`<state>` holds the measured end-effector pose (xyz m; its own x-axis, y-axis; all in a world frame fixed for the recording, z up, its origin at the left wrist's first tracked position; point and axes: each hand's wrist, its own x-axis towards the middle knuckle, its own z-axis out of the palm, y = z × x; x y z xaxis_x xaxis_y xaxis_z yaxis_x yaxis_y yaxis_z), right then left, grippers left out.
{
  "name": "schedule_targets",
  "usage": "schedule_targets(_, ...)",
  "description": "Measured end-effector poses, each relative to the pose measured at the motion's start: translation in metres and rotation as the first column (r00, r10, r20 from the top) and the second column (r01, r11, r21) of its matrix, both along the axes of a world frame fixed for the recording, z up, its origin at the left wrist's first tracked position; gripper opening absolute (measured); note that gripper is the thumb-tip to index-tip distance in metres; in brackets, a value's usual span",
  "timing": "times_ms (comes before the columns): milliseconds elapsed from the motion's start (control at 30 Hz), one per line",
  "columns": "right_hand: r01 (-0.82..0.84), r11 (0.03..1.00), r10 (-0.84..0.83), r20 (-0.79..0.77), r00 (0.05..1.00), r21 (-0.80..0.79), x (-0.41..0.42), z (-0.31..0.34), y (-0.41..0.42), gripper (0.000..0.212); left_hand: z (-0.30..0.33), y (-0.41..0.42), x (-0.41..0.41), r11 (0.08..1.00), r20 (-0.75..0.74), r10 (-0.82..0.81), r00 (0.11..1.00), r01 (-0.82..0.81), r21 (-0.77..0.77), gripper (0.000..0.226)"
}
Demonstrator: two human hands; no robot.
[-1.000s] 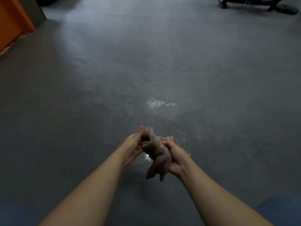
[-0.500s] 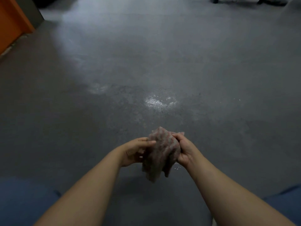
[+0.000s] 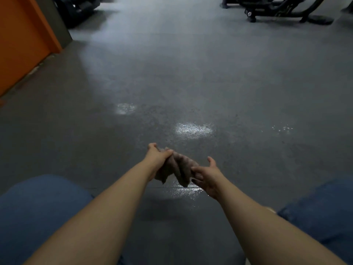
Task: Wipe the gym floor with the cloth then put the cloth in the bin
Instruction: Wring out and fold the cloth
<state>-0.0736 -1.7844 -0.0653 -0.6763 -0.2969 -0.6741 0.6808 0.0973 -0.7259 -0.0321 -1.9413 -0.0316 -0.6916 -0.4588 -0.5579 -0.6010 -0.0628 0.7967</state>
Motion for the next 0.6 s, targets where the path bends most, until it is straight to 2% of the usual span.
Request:
schedule_targets(67, 0.028, 1.0, -0.028, -0.023, 0.999, -0.011, -0.001, 0.004, -0.002, 0.057, -0.001, -0.003, 0.001, 0.997, 0.008, -0.07, 0.997, 0.07, -0.039, 0.076)
schedule_targets(133, -0.067, 0.997, 0.071, -0.104, 0.992, 0.038, -0.005, 0.004, -0.002, 0.041, -0.003, -0.004, -0.001, 0.968, 0.056, -0.205, 0.977, 0.211, -0.139, 0.072)
schedule_targets(200, -0.165, 0.973, 0.196, -0.2, 0.96, 0.158, -0.014, 0.001, -0.002, 0.041, -0.003, -0.003, -0.007, 0.897, 0.163, -0.322, 0.932, 0.356, -0.261, 0.059)
schedule_targets(267, -0.222, 0.93, 0.304, -0.272, 0.913, 0.294, -0.025, -0.001, -0.003, 0.042, -0.005, -0.003, -0.014, 0.82, 0.246, -0.365, 0.898, 0.435, -0.372, 0.047)
schedule_targets(367, -0.3, 0.83, 0.481, -0.33, 0.812, 0.469, -0.045, -0.003, -0.012, 0.029, -0.015, -0.003, -0.024, 0.768, 0.304, -0.355, 0.884, 0.461, -0.445, 0.027)
schedule_targets(433, -0.328, 0.781, 0.55, -0.338, 0.764, 0.531, -0.058, -0.008, -0.019, 0.021, -0.022, -0.007, -0.029, 0.746, 0.339, -0.335, 0.879, 0.467, -0.474, 0.018)
schedule_targets(533, -0.362, 0.717, 0.631, -0.334, 0.7, 0.596, -0.072, -0.016, -0.036, 0.013, -0.035, -0.022, -0.035, 0.712, 0.33, -0.289, 0.899, 0.432, -0.554, 0.016)
schedule_targets(600, -0.362, 0.69, 0.66, -0.337, 0.672, 0.627, -0.081, -0.022, -0.048, 0.012, -0.044, -0.038, -0.042, 0.727, 0.284, -0.284, 0.916, 0.399, -0.559, 0.016)
